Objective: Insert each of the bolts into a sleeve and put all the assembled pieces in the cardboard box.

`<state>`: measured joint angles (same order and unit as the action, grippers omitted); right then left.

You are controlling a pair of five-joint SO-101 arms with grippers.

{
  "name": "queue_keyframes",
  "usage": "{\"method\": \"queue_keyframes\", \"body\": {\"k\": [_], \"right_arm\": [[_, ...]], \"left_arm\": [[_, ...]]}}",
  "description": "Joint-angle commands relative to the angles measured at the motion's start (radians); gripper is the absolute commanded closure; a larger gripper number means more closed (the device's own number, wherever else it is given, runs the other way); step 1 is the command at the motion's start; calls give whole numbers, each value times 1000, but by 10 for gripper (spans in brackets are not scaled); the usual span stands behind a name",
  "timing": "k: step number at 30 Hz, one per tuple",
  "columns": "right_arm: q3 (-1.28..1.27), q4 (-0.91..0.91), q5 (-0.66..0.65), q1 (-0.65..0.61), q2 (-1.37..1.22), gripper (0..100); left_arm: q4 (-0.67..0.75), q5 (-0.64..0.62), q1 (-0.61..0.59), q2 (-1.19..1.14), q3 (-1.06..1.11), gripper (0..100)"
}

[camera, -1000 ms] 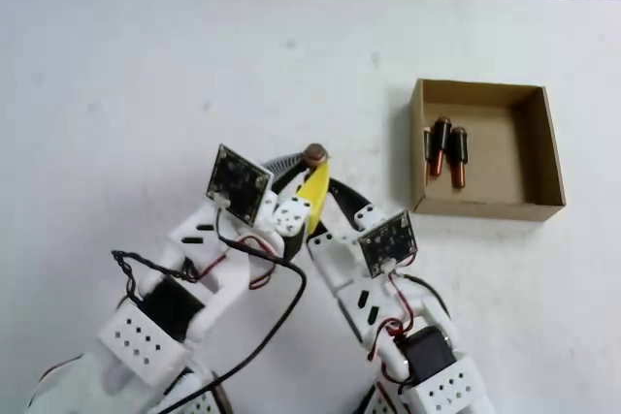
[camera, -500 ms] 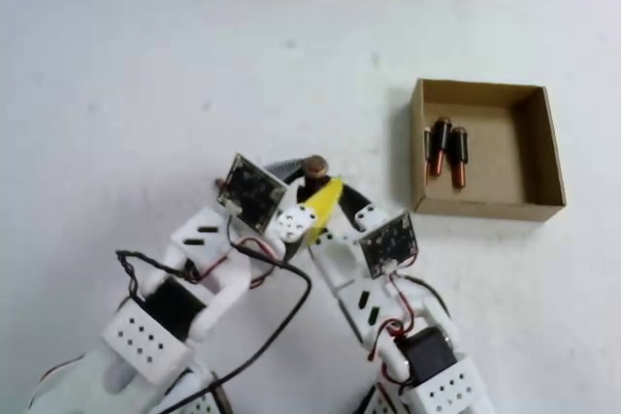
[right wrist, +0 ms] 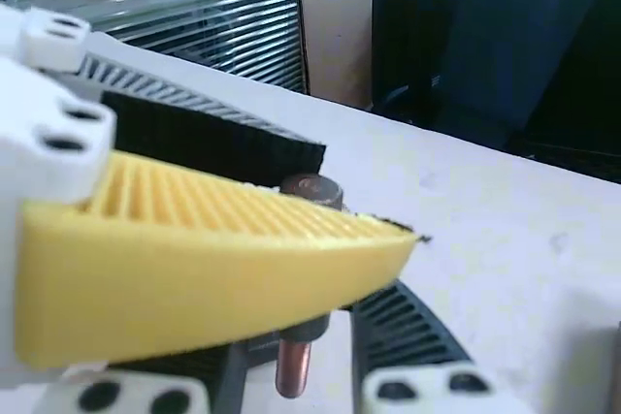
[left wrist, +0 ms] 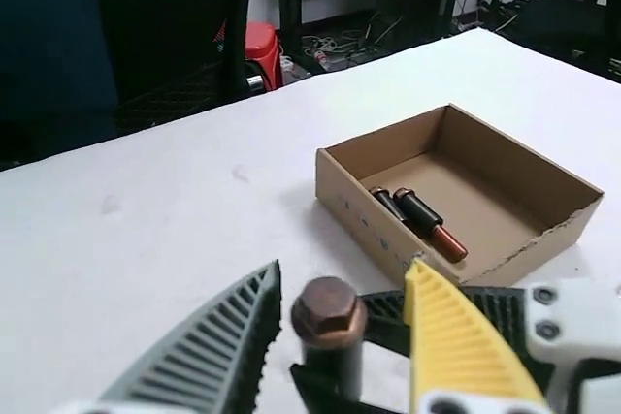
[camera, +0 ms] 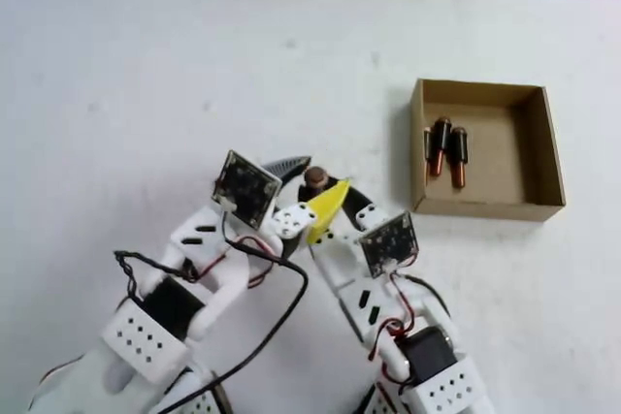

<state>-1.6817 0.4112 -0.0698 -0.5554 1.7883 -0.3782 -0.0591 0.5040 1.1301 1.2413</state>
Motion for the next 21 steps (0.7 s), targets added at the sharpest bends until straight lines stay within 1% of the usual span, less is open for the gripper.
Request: {"method": "queue_keyframes", "body": {"k": [1,3,5,9,12,14,16,18,21], "right_arm": [[-8,-2,5,5,12,981],[-8,-2,5,5,12,981],[-8,-2,5,5,12,981],[-8,-2,5,5,12,981],[-8,-2,5,5,12,981],[-8,-2,5,5,12,981],[-8,-4,5,5,12,981],[-8,-4,5,5,12,981],[-8,-1,5,5,12,981]], "left_arm": [[20,-12,-58,-2,-12,701],[18,-17,-76,-1,-12,671],[28,-17,-90,1,-20,669],[2,-17,-142,8,-114,669],[-60,-17,-200,38,-187,669],[-130,-17,-240,68,-227,679],[-204,-12,-277,107,-255,733],[-256,-11,-317,153,-264,822],[-284,-11,-374,228,-255,974]]}}
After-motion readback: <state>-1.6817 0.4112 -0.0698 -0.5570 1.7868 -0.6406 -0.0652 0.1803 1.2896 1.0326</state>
